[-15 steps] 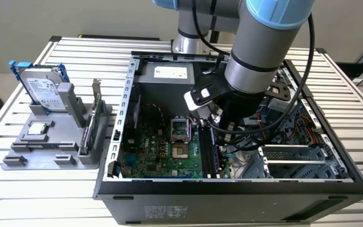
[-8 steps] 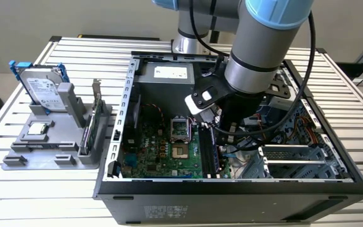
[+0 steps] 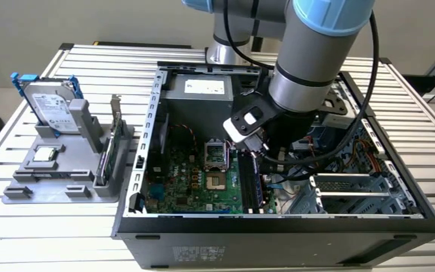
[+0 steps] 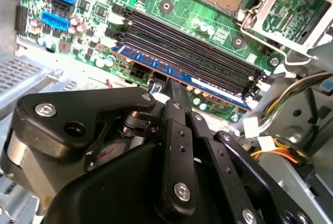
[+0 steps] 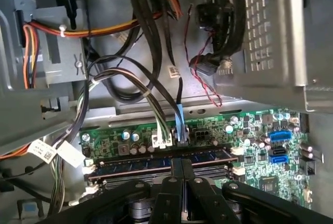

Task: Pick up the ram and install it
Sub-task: 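Press down the ram until it locks into place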

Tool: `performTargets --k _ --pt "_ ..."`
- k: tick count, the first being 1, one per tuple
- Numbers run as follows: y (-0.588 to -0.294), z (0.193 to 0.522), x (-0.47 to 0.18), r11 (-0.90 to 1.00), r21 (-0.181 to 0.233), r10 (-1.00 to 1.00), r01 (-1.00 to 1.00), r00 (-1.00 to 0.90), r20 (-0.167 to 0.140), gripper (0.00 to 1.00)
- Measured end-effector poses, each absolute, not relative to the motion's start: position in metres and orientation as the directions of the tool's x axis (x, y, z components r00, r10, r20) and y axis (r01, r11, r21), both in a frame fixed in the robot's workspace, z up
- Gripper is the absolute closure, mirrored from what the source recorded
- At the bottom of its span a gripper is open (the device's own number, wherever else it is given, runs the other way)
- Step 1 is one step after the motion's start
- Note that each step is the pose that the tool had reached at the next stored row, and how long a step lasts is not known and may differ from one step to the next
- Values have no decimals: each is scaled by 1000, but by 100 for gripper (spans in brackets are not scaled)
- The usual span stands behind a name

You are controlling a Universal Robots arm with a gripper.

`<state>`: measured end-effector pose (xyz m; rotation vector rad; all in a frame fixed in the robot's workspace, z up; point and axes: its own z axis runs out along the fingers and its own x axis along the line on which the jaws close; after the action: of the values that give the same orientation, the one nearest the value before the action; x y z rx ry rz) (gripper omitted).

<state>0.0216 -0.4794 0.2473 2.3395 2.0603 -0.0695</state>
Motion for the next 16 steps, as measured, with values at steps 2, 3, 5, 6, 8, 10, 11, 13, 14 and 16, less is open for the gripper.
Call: performTargets --k 2,3,5,6,8,10,11,13,14,16 --pt "-479 247 22 -109 -12 993 994 108 -47 100" --pt "-479 246 21 -101 -12 994 995 100 -45 100" --pt "-478 245 21 -90 -12 995 996 89 -43 100" --pt "-477 244 21 -86 -13 995 996 85 -42 100" --pt "-474 243 21 -81 -13 996 997 81 -41 100" --pt "-471 241 21 -77 -13 996 997 76 -40 100" --pt "-469 240 21 -75 -13 996 997 74 -40 100" --pt "-466 238 21 -70 -13 997 997 69 -40 100" --pt "-465 237 21 -67 -13 997 998 67 -40 100" --pt "-463 235 21 -63 -13 997 998 63 -40 100"
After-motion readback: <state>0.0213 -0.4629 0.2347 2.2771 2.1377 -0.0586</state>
